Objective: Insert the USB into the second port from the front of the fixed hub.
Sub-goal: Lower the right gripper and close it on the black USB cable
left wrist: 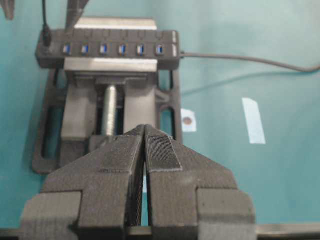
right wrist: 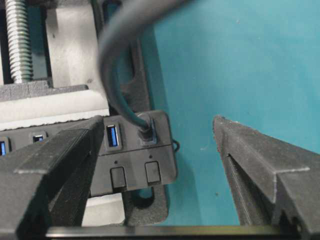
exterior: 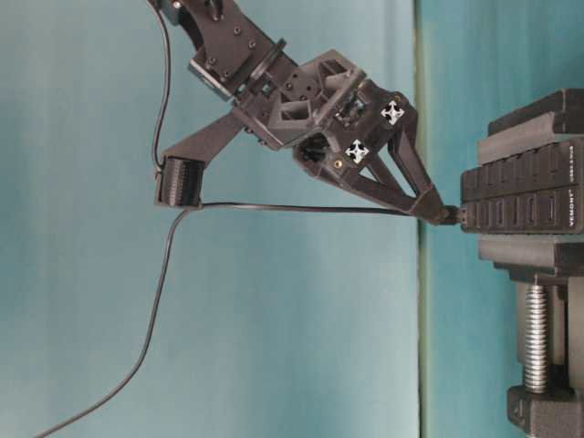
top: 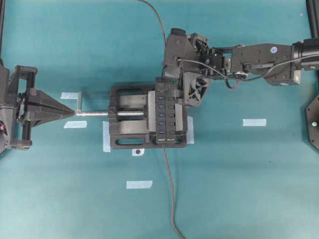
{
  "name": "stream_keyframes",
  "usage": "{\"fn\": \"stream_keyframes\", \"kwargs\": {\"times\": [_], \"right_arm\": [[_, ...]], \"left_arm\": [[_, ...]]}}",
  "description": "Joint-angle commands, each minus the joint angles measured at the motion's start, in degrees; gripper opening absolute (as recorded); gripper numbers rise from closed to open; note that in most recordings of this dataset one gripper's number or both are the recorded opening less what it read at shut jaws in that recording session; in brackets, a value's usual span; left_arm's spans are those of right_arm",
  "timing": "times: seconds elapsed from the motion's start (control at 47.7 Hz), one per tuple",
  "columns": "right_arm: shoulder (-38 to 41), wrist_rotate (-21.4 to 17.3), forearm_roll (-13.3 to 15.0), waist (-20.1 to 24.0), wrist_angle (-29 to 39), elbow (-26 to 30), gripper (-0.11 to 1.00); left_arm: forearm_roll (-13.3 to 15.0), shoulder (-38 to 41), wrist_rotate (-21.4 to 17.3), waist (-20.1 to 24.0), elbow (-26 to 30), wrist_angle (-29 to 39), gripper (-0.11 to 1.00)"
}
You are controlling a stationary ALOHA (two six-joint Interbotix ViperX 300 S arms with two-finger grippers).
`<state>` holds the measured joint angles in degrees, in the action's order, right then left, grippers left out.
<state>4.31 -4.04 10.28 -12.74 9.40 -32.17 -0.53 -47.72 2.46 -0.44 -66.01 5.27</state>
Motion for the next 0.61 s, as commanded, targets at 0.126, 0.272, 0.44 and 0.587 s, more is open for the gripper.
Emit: {"fn": "stream_keyframes", "kwargs": {"times": [0.126,0.272,0.44,0.587], "right_arm": [[-0.5,-0.2,-0.2,0.3,-0.5,1.3,0.88],[-0.4,-0.2,-0.2,0.3,-0.6,1.4,0.88],[-0.4,-0.2,-0.2,0.3,-1.2,1.5,0.84],[-0.2,-0.2,-0.2,0.3,-1.8,1.5,0.77]], "left_arm": [[-0.1,0.1,0.0,-0.1,1.2,-0.4,0.0],[-0.1,0.1,0.0,-0.1,1.2,-0.4,0.0],[-0.2,0.1,0.0,-0.1,1.2,-0.4,0.0],[-0.1,0.1,0.1,0.0,1.4,-0.3,0.0]]}}
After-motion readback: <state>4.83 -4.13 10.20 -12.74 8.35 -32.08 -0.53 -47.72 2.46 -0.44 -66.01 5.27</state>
